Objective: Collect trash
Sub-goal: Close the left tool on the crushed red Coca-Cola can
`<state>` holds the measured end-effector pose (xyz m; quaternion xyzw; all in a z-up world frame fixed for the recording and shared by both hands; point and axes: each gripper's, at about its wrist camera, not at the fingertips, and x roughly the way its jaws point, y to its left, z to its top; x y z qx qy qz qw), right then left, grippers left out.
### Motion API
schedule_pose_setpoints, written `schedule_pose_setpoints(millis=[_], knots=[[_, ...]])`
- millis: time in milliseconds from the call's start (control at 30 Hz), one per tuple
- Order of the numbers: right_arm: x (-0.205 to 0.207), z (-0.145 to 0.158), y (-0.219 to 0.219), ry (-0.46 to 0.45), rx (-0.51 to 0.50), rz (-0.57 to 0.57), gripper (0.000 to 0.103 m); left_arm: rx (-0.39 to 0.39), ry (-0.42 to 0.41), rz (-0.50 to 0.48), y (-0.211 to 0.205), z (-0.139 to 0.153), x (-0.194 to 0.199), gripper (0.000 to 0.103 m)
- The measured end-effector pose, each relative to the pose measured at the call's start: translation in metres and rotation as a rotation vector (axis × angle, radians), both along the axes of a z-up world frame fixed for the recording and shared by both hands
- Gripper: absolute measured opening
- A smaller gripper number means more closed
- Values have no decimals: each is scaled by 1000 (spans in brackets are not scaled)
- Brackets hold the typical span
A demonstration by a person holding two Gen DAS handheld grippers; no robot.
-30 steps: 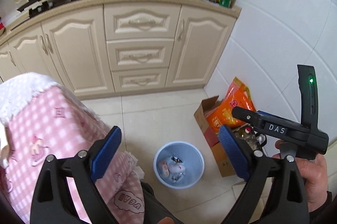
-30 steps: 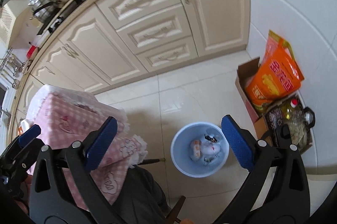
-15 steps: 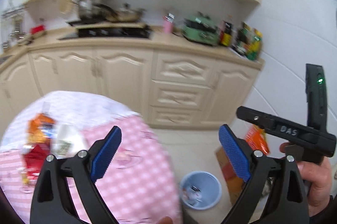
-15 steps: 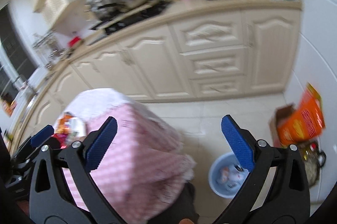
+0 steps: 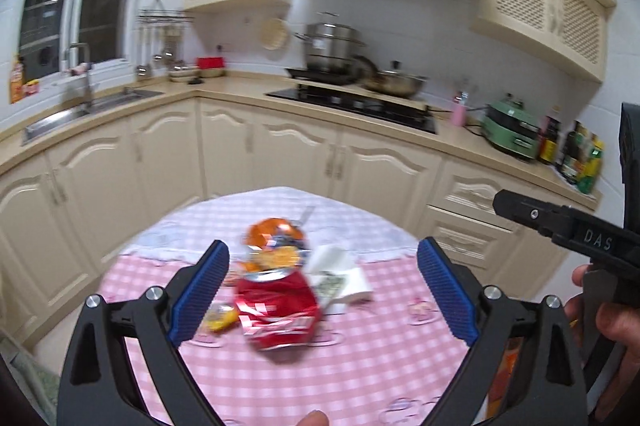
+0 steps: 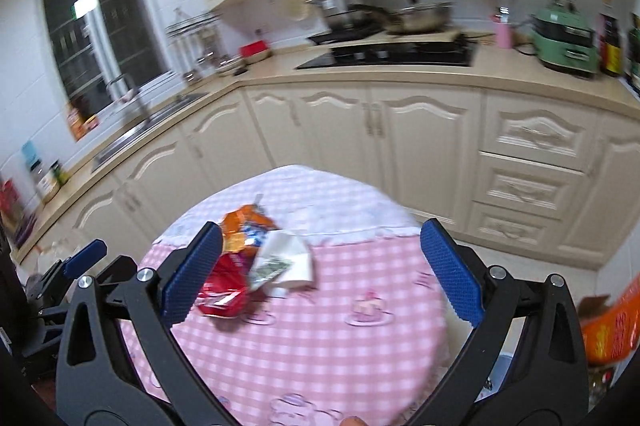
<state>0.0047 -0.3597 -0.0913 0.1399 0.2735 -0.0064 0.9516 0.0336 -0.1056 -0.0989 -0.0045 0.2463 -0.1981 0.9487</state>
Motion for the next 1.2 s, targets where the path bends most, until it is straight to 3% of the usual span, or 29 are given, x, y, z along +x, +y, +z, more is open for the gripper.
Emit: schedule_pose_setpoints(millis=[200, 333, 567, 767, 1000, 1100, 1200], knots=[[19, 0, 32, 8, -22, 63, 97, 18, 39, 76, 28, -17, 5, 94], [28, -11, 34, 34, -29, 69, 97, 32, 108, 95, 29, -42, 19, 94], [38, -39, 14, 95, 4, 36, 97, 89, 261, 84, -6, -102, 62, 95], [46, -58, -4, 132, 26, 21, 97, 148, 329, 112, -30, -139, 95, 95], [56, -78, -5, 173, 46, 39, 97, 77, 367, 134, -25, -150, 116, 94], [61, -87, 0, 195, 52, 56, 97, 99, 335, 126, -24, -147, 113, 62], [64, -95, 5, 215, 54, 63, 97, 86, 344, 108, -16, -144, 114, 48]])
